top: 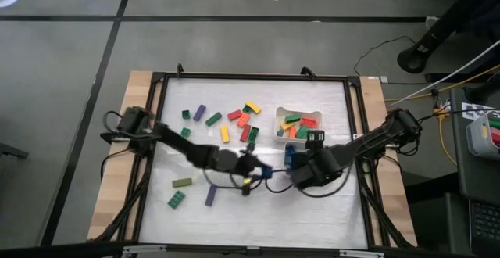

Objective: Sort blocks by size
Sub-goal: Put the blue cube game piece into the bottom white bin

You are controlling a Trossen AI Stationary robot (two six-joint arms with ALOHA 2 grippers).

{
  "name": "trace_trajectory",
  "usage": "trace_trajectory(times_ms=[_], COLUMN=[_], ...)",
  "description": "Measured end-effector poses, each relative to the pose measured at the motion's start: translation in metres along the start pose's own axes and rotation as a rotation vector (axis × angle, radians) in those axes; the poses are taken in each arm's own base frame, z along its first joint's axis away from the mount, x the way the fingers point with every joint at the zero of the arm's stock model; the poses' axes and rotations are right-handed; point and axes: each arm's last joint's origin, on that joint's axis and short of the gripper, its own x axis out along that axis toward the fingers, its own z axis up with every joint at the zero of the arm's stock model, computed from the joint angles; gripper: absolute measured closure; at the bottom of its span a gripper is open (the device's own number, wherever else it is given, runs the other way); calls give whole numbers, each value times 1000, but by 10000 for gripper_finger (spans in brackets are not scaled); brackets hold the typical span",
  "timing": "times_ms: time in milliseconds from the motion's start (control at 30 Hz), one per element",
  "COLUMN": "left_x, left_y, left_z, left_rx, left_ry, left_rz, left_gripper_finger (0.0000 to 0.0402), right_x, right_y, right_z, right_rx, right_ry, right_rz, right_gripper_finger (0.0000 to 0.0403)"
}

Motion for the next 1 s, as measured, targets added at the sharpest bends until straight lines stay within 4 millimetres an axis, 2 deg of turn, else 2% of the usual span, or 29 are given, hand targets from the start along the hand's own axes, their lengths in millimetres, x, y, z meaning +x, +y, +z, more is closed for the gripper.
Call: trace_trajectory(times_ms=[133, 300, 433, 600, 767, 867, 1000], left_x=[33, 74, 90, 91, 85, 70, 33], left_y=[23, 39, 47, 52, 52, 52, 52], left_z=[6, 9, 12, 14, 26, 41, 63], left_rx=[-24, -11, -18, -22, -14, -17, -1], left_ry=[-83, -109, -116, -49, -18, 88, 329], left_rz=[10, 27, 45, 61, 63, 69, 81], left_gripper_finger=[282, 264, 239, 207, 182, 178, 177], right_x=[-11, -17, -17, -17, -17, -18, -20], right_y=[-8, -14, -14, -12, -11, -10, -9], right_z=[-3, -3, -3, -2, 1, 5, 14], right_rx=[45, 70, 72, 75, 86, 74, -2], right_ry=[-105, -174, -181, -175, -200, -252, -331], right_rz=[-22, -43, -48, -4, -2, -1, -11], right_gripper_finger=[194, 194, 194, 194, 194, 194, 194])
